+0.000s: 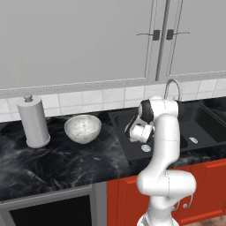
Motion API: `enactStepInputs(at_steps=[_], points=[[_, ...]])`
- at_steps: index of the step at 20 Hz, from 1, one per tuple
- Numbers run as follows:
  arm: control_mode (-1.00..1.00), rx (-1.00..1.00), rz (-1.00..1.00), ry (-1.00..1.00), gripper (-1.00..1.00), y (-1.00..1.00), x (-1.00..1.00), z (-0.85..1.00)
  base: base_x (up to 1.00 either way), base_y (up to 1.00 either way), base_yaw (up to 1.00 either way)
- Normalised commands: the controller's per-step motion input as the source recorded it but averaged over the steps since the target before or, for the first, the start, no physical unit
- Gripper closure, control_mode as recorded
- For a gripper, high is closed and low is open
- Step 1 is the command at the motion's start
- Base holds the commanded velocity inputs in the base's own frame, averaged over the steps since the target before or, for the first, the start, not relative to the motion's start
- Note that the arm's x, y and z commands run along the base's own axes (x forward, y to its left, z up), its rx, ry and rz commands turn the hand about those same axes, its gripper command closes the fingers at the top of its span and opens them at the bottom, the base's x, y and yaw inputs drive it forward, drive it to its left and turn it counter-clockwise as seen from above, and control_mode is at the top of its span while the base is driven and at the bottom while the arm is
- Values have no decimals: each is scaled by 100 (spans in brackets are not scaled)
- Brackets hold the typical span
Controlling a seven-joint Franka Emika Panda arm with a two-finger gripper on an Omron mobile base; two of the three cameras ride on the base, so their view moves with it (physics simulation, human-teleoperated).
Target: Pick the kiwis from the cabinet and place them in one bowl. Pick the mushroom from the sink and place it in the other bowl.
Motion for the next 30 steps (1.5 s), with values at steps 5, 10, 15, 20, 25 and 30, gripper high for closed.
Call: enactStepInputs(at_steps=[5, 10, 15, 20, 25, 30], points=[[-100, 2, 3, 1, -100, 2, 24, -20, 0, 0, 0], [-100, 0, 1, 1, 100, 2, 21, -16, 0, 0, 0], [-100, 0, 1, 1, 100, 11, 4, -9, 0, 0, 0], [-100, -5, 2, 4, 100, 14, -19, 33, 0, 0, 0], [-100, 0, -3, 0, 100, 0, -14, 65, 0, 0, 0], [-100, 4, -5, -1, 100, 6, -16, 66, 0, 0, 0]])
